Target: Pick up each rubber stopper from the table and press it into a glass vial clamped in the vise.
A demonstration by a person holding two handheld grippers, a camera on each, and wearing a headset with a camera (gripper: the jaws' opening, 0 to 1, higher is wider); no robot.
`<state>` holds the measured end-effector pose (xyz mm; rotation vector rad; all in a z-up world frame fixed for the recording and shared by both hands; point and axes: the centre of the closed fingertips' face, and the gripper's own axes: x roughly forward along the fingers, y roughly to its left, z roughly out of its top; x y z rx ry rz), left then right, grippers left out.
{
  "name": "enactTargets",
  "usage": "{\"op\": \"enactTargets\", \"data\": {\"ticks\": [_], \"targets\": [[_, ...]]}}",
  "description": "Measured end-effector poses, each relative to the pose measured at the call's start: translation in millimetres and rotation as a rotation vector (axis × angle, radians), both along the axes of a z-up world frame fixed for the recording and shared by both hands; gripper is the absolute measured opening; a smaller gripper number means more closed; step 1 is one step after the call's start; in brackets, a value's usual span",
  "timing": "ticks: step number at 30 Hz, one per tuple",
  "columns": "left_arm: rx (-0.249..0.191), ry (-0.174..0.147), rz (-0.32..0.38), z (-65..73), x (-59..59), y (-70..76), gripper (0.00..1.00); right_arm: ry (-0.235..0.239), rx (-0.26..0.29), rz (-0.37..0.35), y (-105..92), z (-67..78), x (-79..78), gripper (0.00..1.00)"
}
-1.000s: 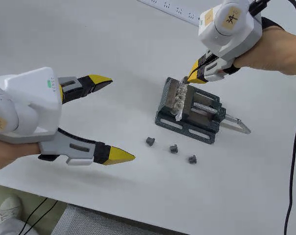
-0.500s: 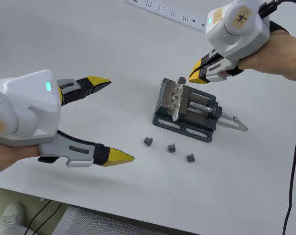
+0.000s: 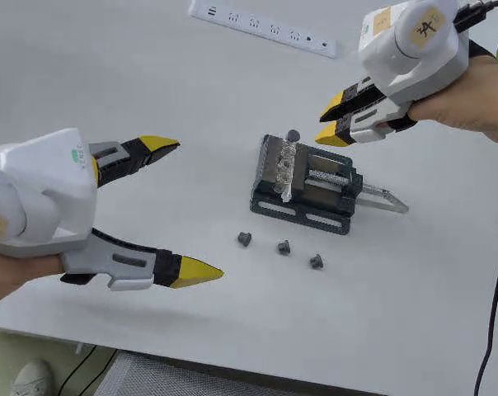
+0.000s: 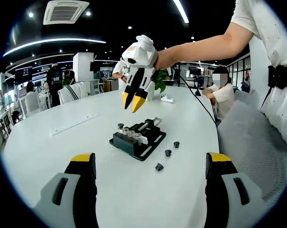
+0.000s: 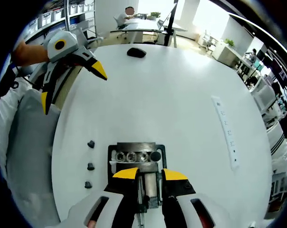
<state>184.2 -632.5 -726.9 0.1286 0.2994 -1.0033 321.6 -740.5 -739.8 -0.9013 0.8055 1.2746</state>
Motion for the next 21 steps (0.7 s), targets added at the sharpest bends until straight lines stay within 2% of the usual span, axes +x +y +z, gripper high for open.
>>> {"op": "enactTargets", "data": {"ticks": [6,14,21], "targets": [[0.014,-0.010,-0.015,4.8,-1.2,-2.1,0.97,-0.023,0.051,-0.045,-11.2,11.3,-6.8,0.19],[0.038,-0.017,-0.035,7.9,-5.9,-6.4,0.99,-0.047,0.153,-0.114,-27.3,27.2,-22.6,0.24],[0.059,-0.021,-0.054,11.0,-9.4,-9.8,0.99,-0.063,0.215,-0.164,-45.2,35.2,-44.8,0.28]]}}
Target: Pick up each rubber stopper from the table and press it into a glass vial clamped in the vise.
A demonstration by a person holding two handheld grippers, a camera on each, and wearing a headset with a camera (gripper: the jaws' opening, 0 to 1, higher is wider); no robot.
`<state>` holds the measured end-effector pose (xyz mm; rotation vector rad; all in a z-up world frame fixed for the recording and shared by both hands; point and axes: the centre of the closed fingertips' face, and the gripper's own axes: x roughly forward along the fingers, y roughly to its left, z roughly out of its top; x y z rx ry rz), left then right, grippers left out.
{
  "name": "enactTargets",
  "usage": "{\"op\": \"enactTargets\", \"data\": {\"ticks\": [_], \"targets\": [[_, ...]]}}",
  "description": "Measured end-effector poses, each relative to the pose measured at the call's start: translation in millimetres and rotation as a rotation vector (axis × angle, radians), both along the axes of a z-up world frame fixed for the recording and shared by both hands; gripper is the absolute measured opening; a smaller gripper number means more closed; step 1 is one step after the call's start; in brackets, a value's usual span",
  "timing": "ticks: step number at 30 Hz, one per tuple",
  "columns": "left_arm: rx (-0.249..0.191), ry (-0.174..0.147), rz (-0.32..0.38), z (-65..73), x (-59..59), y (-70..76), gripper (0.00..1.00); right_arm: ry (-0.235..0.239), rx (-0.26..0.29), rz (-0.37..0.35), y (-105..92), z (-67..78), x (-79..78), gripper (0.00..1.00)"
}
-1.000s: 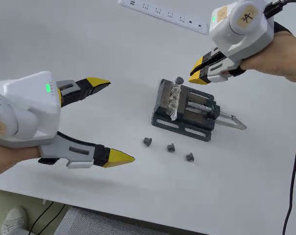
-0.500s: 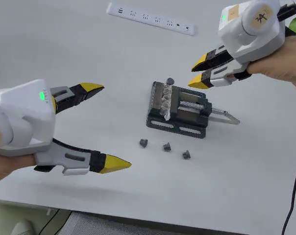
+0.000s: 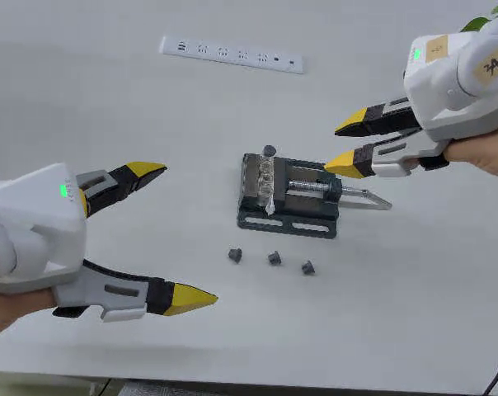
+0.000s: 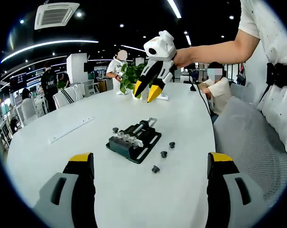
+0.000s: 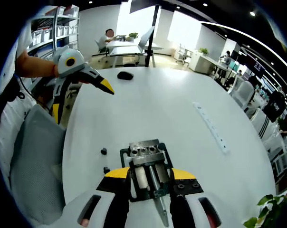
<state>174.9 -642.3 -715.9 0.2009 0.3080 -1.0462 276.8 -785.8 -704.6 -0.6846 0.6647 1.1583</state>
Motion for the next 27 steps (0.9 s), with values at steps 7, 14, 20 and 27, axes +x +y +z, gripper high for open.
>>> {"op": "enactTargets", "data": {"ticks": [7,14,20,27], "targets": [[0.016,-0.003,-0.016,1.8,-3.6,-3.4,0.99,-0.001,0.062,-0.048,-14.1,-3.6,-26.2,0.31],[0.032,0.003,-0.025,1.4,-8.6,-4.6,0.99,0.053,0.104,-0.094,-24.3,-25.6,-60.2,0.31],[0.040,0.008,-0.028,0.9,-11.6,-4.3,0.99,0.084,0.110,-0.122,-29.8,-47.2,-81.8,0.30],[0.044,0.012,-0.031,0.8,-13.5,-5.0,0.99,0.114,0.105,-0.145,-28.4,-70.7,-96.6,0.29]]}}
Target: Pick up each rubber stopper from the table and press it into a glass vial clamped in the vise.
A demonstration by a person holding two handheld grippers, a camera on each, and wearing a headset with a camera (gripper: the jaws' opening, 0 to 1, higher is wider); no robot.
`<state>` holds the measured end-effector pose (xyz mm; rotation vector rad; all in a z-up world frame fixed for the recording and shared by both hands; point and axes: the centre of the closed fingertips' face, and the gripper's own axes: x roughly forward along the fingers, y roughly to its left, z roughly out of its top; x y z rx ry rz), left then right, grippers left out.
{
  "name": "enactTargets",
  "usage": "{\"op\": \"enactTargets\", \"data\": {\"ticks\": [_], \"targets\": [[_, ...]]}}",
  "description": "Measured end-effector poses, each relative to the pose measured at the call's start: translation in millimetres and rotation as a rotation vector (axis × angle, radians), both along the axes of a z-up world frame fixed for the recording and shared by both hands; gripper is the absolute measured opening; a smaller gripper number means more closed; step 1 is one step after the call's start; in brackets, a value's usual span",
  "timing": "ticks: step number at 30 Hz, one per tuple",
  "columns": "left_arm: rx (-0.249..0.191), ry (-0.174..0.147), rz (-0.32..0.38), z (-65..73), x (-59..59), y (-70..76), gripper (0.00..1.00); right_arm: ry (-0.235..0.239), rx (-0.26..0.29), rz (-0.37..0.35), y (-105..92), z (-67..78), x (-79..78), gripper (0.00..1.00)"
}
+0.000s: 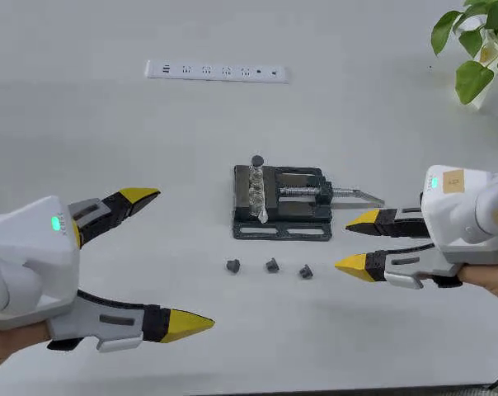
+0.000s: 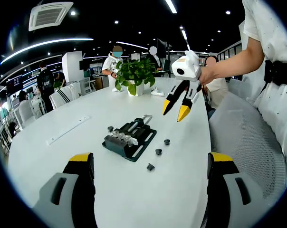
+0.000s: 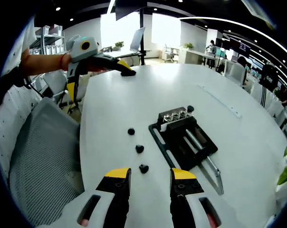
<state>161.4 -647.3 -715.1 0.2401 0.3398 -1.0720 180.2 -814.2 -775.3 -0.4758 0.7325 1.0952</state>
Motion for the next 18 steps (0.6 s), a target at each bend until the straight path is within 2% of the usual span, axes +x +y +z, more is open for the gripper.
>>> {"op": "enactTargets", "data": {"ticks": [8,10,18], "targets": [[0.003,0.005,-0.002,-1.2,-0.2,0.1,0.99,0.023,-0.009,-0.001,6.3,-21.7,-8.5,0.24],[0.004,0.006,-0.002,-1.6,0.5,0.1,0.99,0.033,-0.011,0.000,6.0,-32.2,-8.3,0.22],[0.003,0.012,-0.002,-3.3,2.5,-0.4,0.99,0.045,-0.018,0.005,10.4,-44.7,-4.2,0.17]]}}
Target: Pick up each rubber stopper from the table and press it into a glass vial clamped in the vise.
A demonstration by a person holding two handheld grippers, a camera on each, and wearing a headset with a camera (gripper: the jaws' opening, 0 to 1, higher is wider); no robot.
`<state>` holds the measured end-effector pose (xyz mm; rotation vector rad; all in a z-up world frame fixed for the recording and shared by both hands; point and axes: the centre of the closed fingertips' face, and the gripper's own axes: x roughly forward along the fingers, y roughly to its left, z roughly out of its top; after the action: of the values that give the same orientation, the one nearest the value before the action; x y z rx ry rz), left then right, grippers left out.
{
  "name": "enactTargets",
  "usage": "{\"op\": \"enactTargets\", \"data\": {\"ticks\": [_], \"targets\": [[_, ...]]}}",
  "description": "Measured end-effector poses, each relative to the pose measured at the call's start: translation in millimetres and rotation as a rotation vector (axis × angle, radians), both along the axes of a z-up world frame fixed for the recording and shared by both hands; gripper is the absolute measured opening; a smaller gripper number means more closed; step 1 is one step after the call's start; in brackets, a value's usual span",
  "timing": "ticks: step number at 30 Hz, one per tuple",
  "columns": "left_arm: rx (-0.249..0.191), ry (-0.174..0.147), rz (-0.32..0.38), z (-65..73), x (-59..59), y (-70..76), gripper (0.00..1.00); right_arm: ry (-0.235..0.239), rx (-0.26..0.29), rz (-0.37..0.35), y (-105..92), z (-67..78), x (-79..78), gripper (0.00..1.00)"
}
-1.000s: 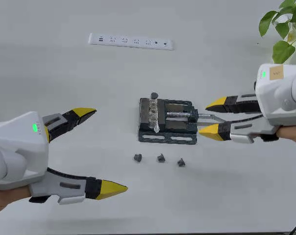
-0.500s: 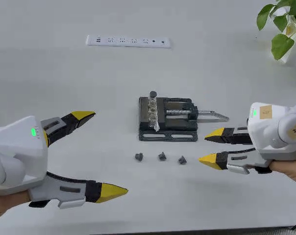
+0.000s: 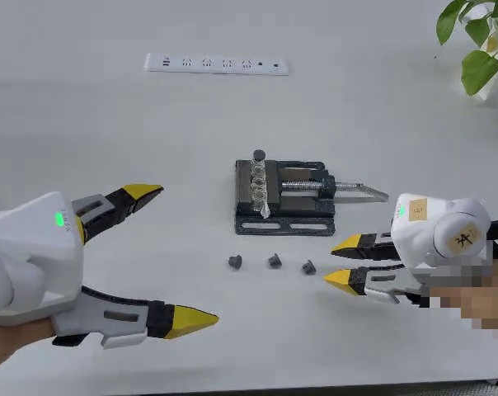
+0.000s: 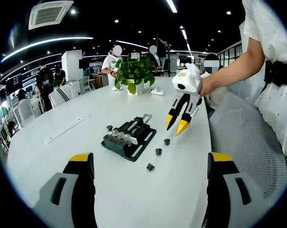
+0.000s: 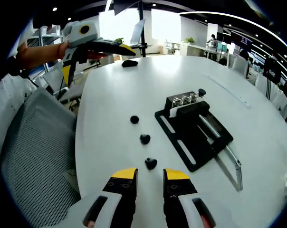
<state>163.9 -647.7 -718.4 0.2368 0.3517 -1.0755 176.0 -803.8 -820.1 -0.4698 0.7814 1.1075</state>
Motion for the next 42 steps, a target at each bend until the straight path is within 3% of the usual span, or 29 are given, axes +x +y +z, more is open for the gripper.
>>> {"op": "enactTargets", "data": {"ticks": [9,42], "targets": [[-0.002,0.004,0.000,-1.1,1.4,-0.5,0.99,0.010,-0.003,0.008,6.5,-10.9,2.4,0.13],[-0.015,0.014,0.011,-4.9,4.5,-2.9,0.98,0.033,-0.022,0.030,11.8,-19.6,4.6,0.05]]}}
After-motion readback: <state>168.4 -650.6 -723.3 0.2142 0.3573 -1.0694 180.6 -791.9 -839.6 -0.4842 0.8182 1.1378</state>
